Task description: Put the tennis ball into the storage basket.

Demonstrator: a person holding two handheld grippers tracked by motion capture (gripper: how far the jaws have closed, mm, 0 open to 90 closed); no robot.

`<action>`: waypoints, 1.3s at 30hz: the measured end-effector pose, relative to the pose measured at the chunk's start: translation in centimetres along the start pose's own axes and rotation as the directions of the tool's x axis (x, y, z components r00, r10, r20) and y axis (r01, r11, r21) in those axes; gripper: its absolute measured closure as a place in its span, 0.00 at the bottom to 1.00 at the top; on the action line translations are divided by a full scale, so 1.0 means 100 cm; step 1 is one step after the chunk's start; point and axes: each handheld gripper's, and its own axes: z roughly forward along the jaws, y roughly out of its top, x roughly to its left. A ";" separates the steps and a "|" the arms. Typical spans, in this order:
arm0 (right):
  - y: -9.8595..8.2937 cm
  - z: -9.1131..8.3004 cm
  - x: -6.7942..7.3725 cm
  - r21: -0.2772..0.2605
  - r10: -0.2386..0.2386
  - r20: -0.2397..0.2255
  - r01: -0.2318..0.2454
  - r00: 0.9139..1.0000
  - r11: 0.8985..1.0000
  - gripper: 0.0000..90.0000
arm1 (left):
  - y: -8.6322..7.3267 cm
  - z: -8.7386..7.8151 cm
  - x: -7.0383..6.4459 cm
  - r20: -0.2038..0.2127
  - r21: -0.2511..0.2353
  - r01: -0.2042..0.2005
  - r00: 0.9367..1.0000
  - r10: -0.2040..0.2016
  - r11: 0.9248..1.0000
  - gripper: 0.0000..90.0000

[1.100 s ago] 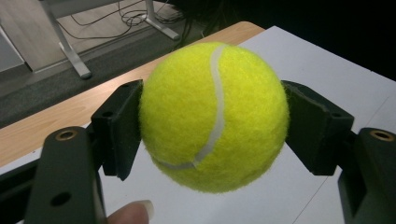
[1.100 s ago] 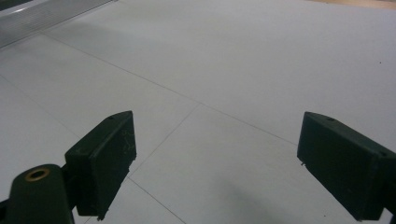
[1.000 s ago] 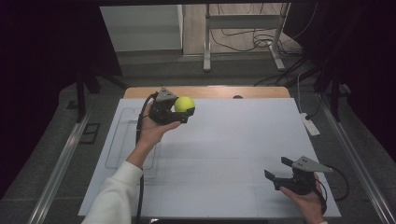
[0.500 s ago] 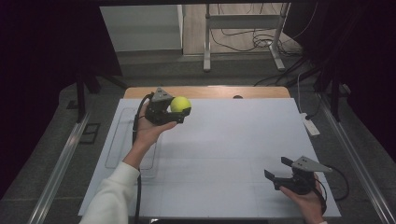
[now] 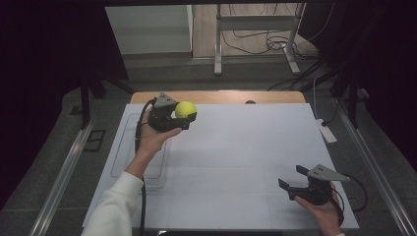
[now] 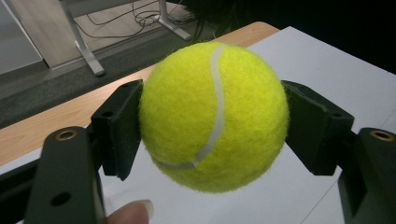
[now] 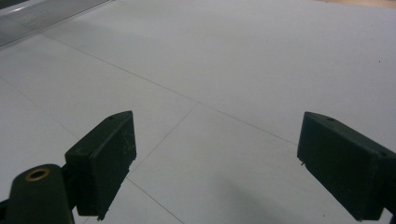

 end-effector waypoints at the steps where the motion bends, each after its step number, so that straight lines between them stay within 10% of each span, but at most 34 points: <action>1: 0.000 0.000 0.000 0.000 -0.001 0.000 0.001 1.000 1.000 0.13 | 0.000 -0.001 0.001 -0.003 0.000 0.001 1.000 -0.001 1.000 0.31; 39: 0.000 0.000 0.000 -0.002 -0.004 0.008 0.004 1.000 1.000 0.13 | -0.015 -0.019 0.025 -0.085 -0.003 0.045 0.995 -0.045 0.999 0.31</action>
